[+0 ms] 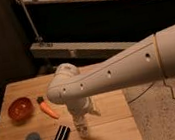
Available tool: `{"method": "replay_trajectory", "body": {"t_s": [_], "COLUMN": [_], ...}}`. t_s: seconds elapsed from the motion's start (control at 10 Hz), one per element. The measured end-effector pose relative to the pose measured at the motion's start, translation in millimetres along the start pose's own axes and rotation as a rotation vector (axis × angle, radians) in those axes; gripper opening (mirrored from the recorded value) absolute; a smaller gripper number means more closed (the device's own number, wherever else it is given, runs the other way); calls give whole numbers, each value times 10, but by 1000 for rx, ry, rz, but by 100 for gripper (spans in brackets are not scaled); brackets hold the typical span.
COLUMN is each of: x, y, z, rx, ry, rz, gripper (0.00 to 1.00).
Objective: Knock the bottle over
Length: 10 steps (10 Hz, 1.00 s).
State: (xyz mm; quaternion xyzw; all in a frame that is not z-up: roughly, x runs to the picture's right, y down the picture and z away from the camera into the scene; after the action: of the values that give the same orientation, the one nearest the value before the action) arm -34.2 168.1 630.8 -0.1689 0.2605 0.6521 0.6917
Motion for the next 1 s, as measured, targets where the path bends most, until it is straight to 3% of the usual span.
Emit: {"method": "replay_trajectory", "body": {"t_s": [0.6, 1.0], "x": [4, 1], "y": [-116, -100], "z": [-10, -1], "rx": [4, 3], "ry": [-114, -115], "rz": [38, 36], "gripper": [65, 65]}}
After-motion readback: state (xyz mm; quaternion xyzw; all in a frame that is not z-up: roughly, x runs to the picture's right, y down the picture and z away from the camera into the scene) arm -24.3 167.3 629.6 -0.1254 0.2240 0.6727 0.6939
